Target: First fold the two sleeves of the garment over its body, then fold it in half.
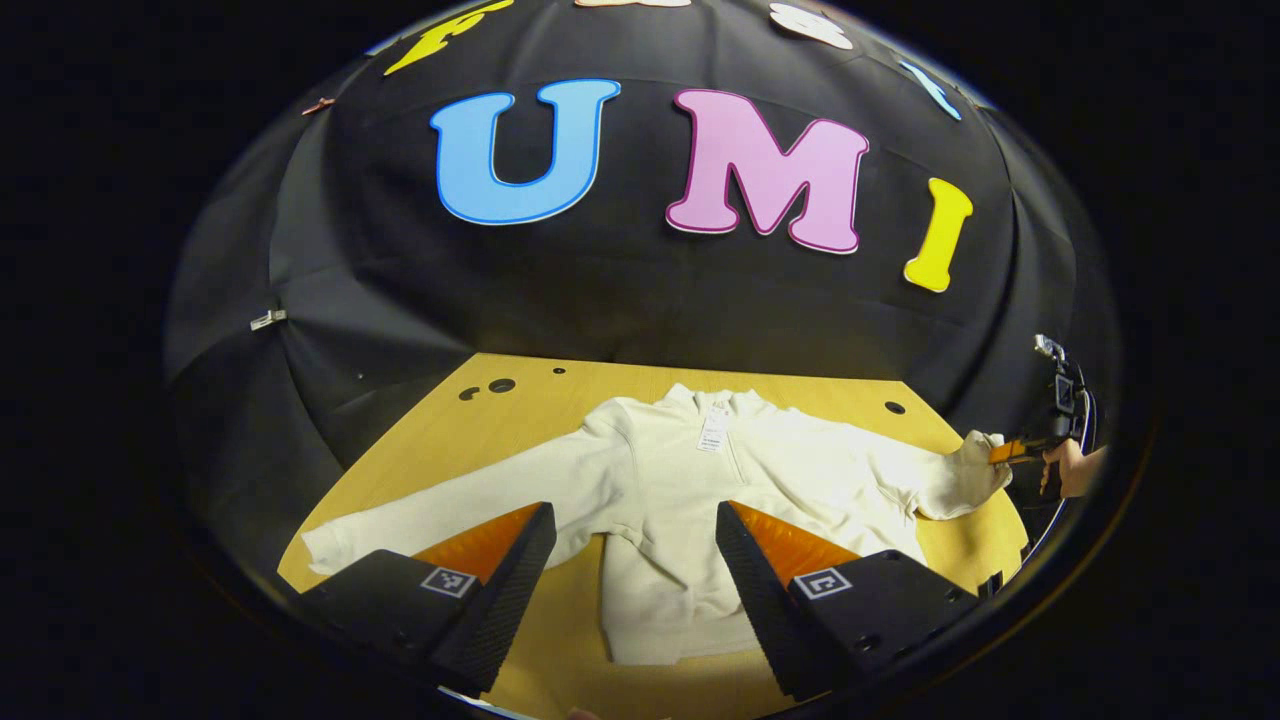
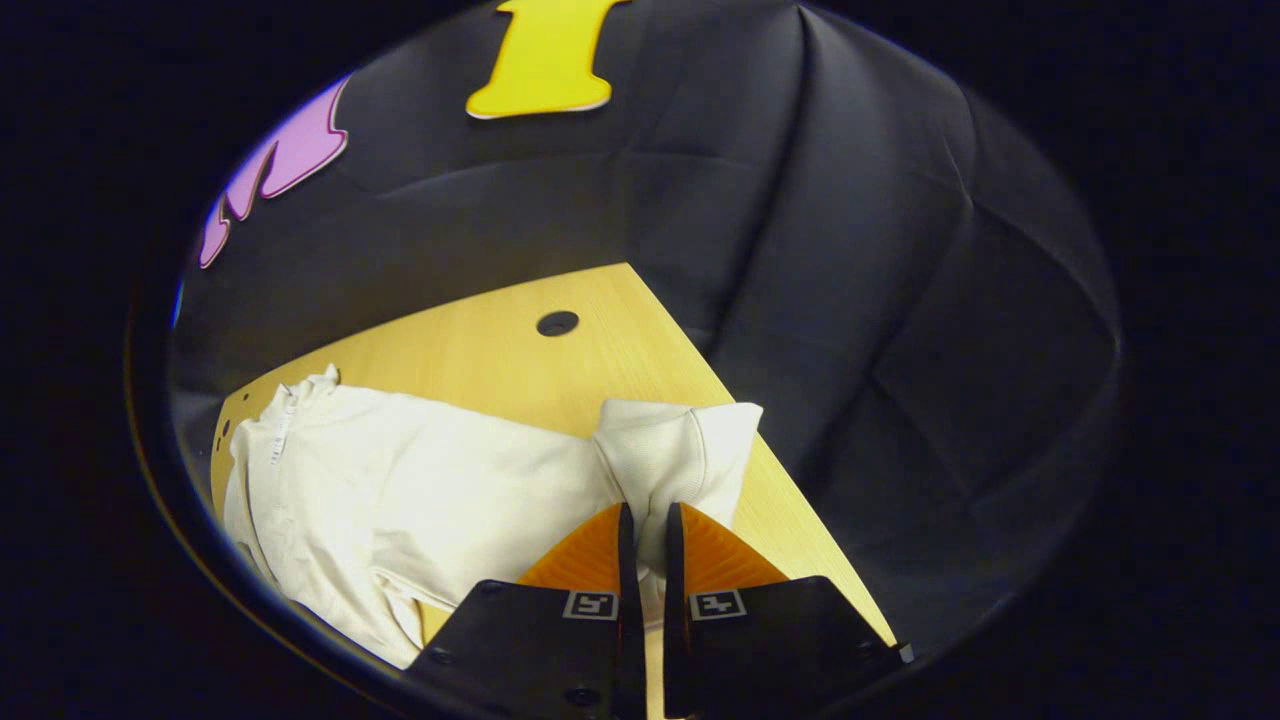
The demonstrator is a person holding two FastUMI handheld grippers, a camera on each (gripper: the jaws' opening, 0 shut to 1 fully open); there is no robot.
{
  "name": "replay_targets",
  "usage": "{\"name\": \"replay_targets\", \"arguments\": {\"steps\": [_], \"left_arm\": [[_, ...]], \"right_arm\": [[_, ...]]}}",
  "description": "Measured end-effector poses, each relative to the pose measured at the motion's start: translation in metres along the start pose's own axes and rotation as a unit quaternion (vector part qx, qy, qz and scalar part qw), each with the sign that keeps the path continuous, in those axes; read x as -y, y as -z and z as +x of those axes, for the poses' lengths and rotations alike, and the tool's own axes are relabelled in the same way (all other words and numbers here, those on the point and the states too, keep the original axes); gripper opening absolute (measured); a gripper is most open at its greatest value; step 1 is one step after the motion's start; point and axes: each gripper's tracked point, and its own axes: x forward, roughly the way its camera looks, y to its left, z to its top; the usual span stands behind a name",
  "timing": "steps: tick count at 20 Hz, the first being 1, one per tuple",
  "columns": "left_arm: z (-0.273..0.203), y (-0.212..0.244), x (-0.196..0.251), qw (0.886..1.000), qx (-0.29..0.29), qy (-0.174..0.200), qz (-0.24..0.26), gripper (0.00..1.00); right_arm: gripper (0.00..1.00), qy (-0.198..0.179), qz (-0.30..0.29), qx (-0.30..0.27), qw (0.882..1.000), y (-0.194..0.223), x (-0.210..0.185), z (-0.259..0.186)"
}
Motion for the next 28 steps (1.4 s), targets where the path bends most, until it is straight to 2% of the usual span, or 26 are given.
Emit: {"name": "replay_targets", "arguments": {"steps": [3,5,8,10,17,22,24,25,26,27,28], "left_arm": [[-0.004,0.003,-0.016,1.0,0.004,-0.01,-0.018,0.99],[-0.008,0.003,-0.028,1.0,0.008,-0.02,-0.019,0.99],[-0.013,-0.003,-0.042,0.999,0.02,-0.031,-0.02,0.99],[-0.016,-0.005,-0.049,0.999,0.023,-0.034,-0.029,0.99],[-0.022,-0.004,-0.09,0.996,0.021,-0.057,-0.067,0.99],[-0.038,-0.004,-0.13,0.992,0.023,-0.093,-0.087,0.98],[-0.046,0.005,-0.161,0.988,0.011,-0.126,-0.088,0.98],[-0.048,0.01,-0.174,0.985,0.006,-0.145,-0.092,0.98],[-0.051,0.012,-0.176,0.984,0.006,-0.148,-0.098,0.98],[-0.054,0.014,-0.18,0.983,0.006,-0.152,-0.102,0.98],[-0.057,0.018,-0.184,0.982,0.006,-0.155,-0.103,0.98]], "right_arm": [[0.11,-0.038,-0.001,0.023,0.999,-0.031,-0.052,-0.017],[0.11,-0.061,-0.023,0.032,0.997,-0.044,-0.088,-0.029],[0.11,-0.105,-0.054,0.047,0.992,-0.06,-0.151,-0.048],[0.11,-0.135,-0.054,0.052,0.988,-0.071,-0.194,-0.053],[0.11,-0.234,-0.081,0.067,0.967,-0.092,-0.365,-0.074],[0.11,-0.287,-0.114,0.038,0.95,-0.044,-0.481,-0.08],[0.11,-0.293,-0.141,-0.01,0.946,0.021,-0.546,-0.064],[0.14,-0.287,-0.145,-0.041,0.946,0.05,-0.563,-0.059],[0.18,-0.294,-0.142,-0.051,0.944,0.062,-0.574,-0.059],[0.31,-0.306,-0.131,-0.063,0.941,0.073,-0.586,-0.065],[0.25,-0.314,-0.126,-0.071,0.938,0.081,-0.592,-0.07]]}}
